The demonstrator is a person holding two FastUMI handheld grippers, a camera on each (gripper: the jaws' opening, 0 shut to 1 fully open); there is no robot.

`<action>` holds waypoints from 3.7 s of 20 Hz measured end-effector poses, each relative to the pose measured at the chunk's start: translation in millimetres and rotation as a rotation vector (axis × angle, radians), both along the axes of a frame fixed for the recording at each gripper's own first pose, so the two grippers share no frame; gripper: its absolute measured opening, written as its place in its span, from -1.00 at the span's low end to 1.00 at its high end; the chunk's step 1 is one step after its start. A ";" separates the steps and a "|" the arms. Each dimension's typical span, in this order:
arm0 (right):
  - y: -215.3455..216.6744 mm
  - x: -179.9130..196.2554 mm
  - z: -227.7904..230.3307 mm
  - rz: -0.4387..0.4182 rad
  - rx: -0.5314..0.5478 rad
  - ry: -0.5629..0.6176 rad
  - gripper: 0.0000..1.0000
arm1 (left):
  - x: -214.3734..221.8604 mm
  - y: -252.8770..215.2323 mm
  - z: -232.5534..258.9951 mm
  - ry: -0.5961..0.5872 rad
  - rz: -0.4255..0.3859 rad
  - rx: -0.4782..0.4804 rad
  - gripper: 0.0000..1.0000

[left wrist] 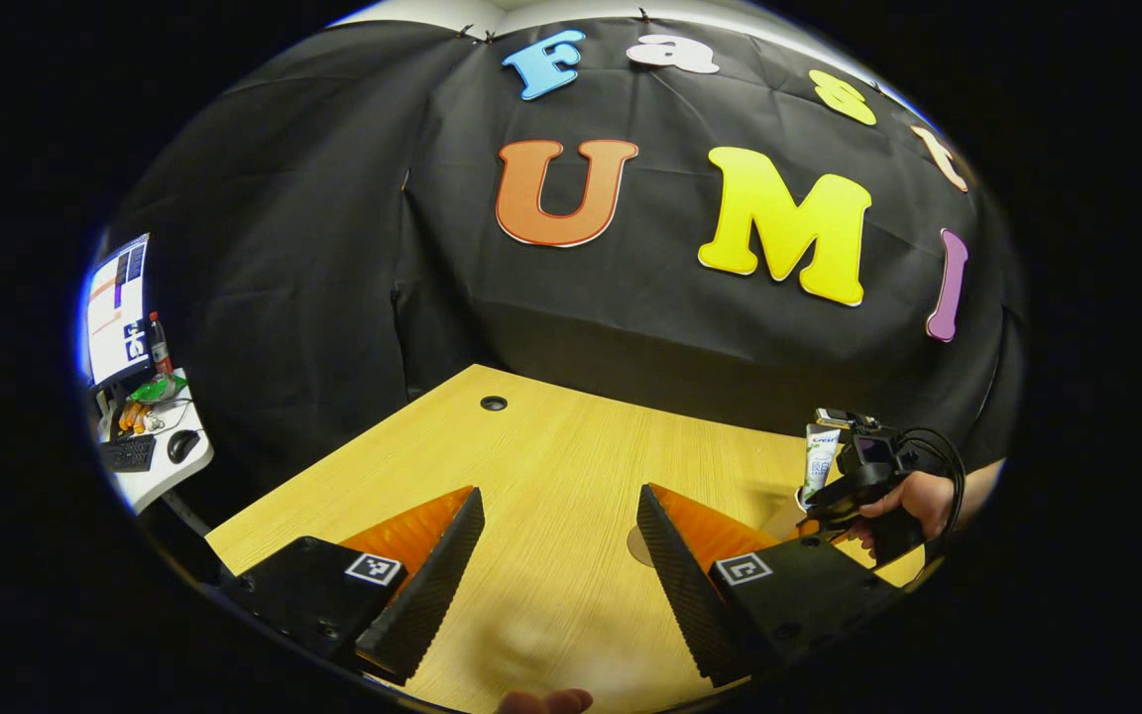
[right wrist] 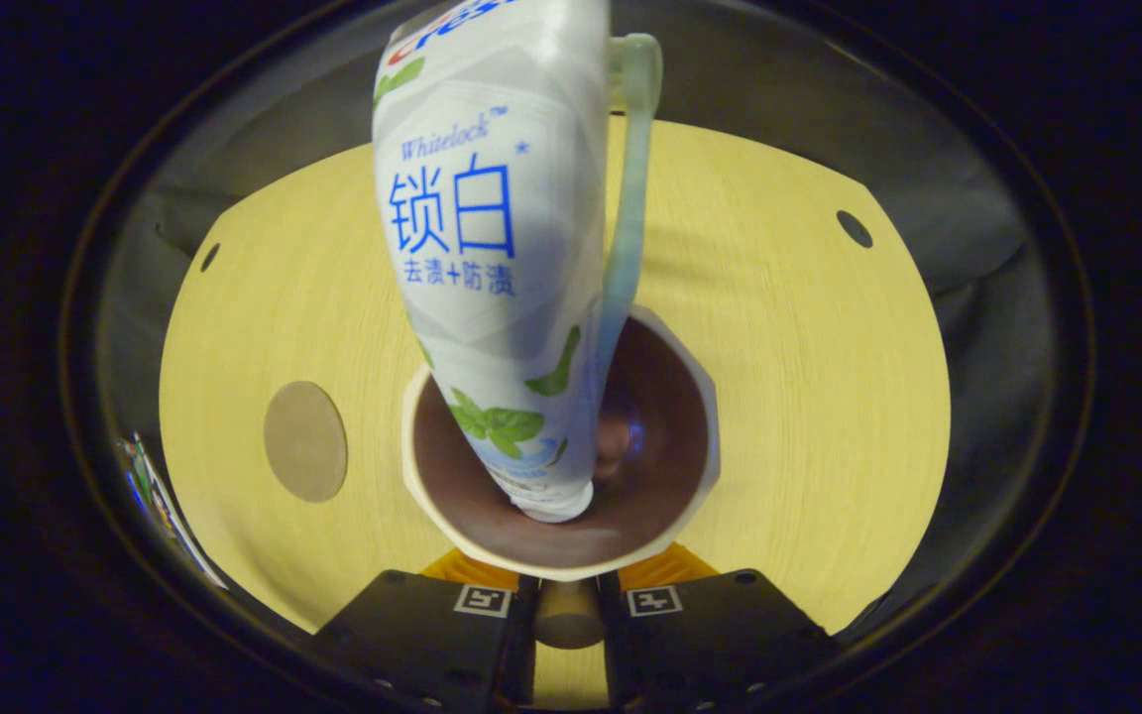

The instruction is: Put the toothbrush and toothpaste on the desktop into the cup, then pick up the cup and place it on the coaster on the desktop.

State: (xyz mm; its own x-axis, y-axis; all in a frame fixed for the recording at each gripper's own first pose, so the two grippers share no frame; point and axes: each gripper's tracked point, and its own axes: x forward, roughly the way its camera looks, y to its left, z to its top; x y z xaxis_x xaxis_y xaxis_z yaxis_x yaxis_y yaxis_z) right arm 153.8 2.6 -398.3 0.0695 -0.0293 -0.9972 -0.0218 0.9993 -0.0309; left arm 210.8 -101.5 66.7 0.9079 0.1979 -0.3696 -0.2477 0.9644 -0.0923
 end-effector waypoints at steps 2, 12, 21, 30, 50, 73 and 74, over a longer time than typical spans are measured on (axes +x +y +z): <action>0.8 -0.7 0.0 0.002 0.002 0.000 -0.48 | -2.4 1.3 -0.5 0.001 0.004 0.002 0.97; 29.6 -5.0 21.6 0.038 0.022 -0.027 -0.53 | -23.2 11.3 2.7 -0.002 0.022 0.017 0.97; 134.0 -5.5 40.9 0.196 0.090 -0.056 -0.54 | -48.1 22.6 -1.1 0.011 0.035 0.000 0.97; 177.1 -11.0 25.6 0.280 0.063 -0.021 -0.54 | -61.3 36.3 -6.6 0.029 0.058 -0.008 0.98; 171.8 -9.4 75.3 0.171 0.099 -0.076 0.64 | -47.9 27.9 -4.1 0.036 0.016 -0.010 0.96; 14.6 -49.0 329.9 0.023 0.103 -0.981 0.67 | 6.6 -97.1 125.1 -0.199 -0.295 0.032 0.94; 12.3 -49.7 333.2 0.027 0.094 -1.006 0.67 | 3.4 -100.2 128.1 -0.202 -0.297 0.032 1.00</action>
State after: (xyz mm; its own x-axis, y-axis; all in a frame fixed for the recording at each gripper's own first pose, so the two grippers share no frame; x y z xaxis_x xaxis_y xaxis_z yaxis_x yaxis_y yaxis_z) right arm 104.1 14.8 -65.2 0.8788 0.0603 -0.4734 -0.0514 0.9982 0.0319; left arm 214.2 -201.7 194.8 0.9816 -0.0774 -0.1744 0.0642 0.9947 -0.0799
